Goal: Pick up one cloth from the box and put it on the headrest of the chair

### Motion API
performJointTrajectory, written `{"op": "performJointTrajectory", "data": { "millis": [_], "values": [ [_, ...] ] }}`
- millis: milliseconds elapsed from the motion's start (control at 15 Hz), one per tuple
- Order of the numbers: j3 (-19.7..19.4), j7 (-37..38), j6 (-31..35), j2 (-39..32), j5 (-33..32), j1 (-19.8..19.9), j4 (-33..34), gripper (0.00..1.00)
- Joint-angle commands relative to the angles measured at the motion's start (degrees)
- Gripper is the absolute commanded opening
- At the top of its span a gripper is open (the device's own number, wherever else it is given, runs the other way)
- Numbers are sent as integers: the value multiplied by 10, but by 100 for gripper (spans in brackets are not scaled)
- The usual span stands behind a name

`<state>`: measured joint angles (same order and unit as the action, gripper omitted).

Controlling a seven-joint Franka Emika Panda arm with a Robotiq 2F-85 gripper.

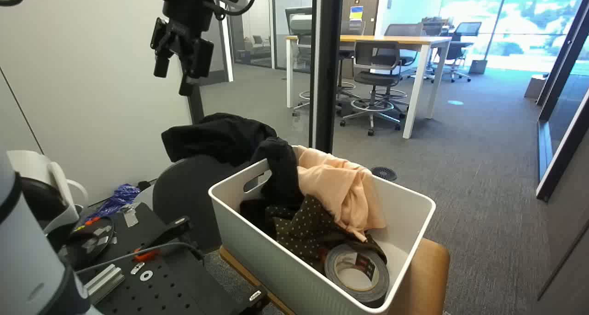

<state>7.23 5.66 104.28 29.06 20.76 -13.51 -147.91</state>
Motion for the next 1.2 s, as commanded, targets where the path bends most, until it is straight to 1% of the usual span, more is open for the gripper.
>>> {"op": "performJointTrajectory", "data": {
  "millis": [0,400,533,733,933,1133],
  "values": [
    [9,-3,-3,1,3,10,3,100],
    [7,0,1,-1,4,14,3,100],
    [10,38,22,-7,2,32,-5,100],
    [0,85,57,-31,10,64,-11,100],
    [-6,126,118,-71,7,97,-17,100],
    [-14,173,171,-127,7,123,-9,100]
  ]
}}
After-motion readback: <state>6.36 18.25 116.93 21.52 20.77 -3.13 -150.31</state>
